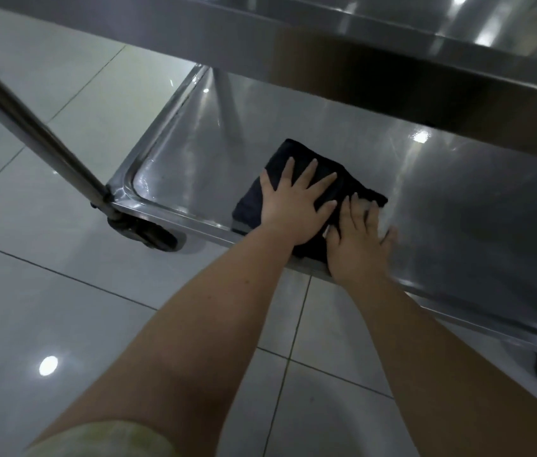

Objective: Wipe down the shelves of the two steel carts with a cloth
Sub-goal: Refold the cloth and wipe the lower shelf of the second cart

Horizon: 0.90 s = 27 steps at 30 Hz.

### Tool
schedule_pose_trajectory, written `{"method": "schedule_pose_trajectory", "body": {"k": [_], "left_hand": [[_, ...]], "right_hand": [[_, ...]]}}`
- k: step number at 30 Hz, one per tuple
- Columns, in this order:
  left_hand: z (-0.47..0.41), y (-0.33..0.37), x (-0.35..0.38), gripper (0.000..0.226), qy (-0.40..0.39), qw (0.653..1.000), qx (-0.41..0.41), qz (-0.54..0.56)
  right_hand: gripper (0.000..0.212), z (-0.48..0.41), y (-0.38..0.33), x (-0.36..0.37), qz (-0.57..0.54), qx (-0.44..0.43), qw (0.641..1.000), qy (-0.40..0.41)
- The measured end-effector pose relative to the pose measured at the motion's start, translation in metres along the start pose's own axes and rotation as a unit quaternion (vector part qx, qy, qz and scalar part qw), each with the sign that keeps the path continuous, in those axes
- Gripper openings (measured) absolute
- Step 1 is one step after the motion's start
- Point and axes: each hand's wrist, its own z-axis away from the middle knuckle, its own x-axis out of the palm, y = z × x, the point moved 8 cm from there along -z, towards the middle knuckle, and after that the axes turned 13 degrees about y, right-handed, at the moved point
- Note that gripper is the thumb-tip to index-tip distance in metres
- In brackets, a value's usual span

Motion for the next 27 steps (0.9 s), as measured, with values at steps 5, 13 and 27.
{"method": "schedule_pose_trajectory", "body": {"k": [5, 13, 27], "left_hand": [[0.002, -0.119, -0.023, 0.061, 0.007, 0.998, -0.067, -0.018], [0.027, -0.222, -0.041, 0.069, -0.013, 0.968, -0.235, -0.086], [0.041, 0.009, -0.004, 0.062, -0.012, 1.000, -0.019, -0.004]], "right_hand": [[0.055, -0.003, 0.002, 0.009, 0.011, -0.024, 1.000, -0.013], [0.057, -0.004, 0.008, 0.012, 0.030, -0.016, 0.999, -0.002], [0.060, 0.003, 0.012, -0.005, -0.033, 0.029, 0.999, 0.028]]}}
